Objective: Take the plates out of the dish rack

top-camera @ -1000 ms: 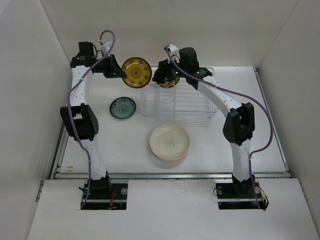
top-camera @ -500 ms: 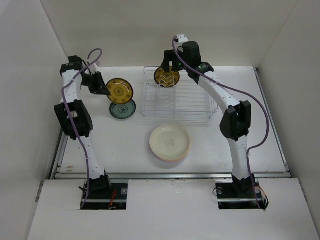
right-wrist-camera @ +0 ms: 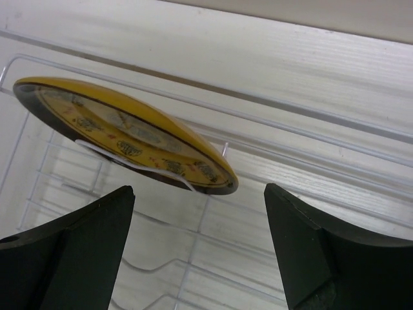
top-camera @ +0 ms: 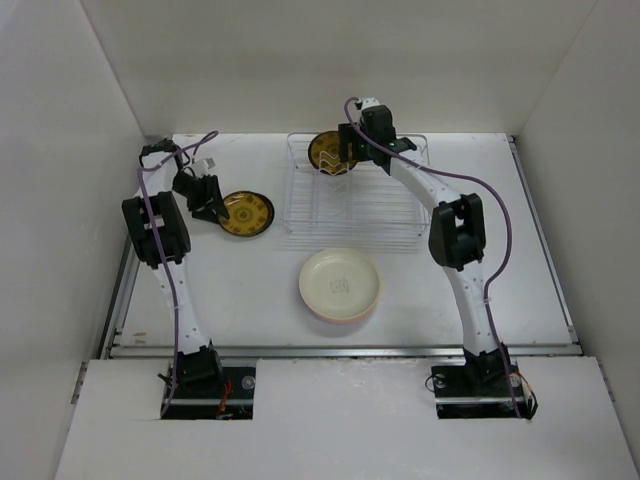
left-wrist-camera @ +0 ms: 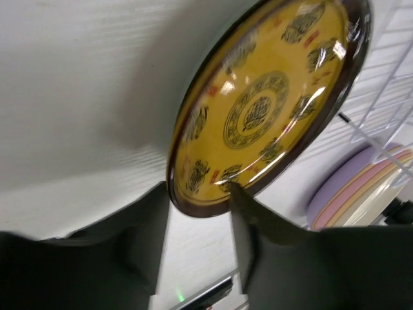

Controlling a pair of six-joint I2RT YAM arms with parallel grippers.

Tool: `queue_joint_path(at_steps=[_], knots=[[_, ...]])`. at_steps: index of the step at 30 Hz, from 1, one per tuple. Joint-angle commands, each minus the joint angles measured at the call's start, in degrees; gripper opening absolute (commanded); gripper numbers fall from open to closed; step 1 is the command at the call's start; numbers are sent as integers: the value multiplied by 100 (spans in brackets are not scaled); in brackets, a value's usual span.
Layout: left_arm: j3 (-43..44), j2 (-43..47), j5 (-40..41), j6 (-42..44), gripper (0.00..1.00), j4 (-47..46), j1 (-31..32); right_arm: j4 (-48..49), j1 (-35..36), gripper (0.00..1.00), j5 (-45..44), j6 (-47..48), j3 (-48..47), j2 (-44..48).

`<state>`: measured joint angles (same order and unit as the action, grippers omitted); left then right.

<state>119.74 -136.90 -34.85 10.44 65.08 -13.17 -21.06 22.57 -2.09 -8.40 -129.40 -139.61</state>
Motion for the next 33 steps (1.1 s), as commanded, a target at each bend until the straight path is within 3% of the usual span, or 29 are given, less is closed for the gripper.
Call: queue_joint_path(at_steps=[1, 6, 9, 12, 15, 16, 21, 33], knots=[[330, -30, 250, 283, 42, 601, 69, 242, -33, 88, -353, -3, -366, -66], [278, 163, 768, 538, 52, 655, 174, 365, -33, 88, -415, -3, -419, -224], [278, 296, 901, 538, 52, 602, 174, 559, -86, 88, -232, -3, -541, -355], [278, 427, 954, 538, 52, 602, 174, 805, -138, 77, 225, -3, -647, -496], [278, 480, 1138, 477, 52, 602, 174, 919, -139, 54, 279, -56, -718, -637], [278, 532, 1208, 477, 52, 602, 174, 919, -139, 34, 279, -56, -718, -638], [278, 533, 1209, 477, 52, 602, 174, 972, -139, 2, 218, -56, -718, -585], [278, 858, 1156, 644, 53, 602, 227, 1244, -191, 0, 393, 541, -402, 258]])
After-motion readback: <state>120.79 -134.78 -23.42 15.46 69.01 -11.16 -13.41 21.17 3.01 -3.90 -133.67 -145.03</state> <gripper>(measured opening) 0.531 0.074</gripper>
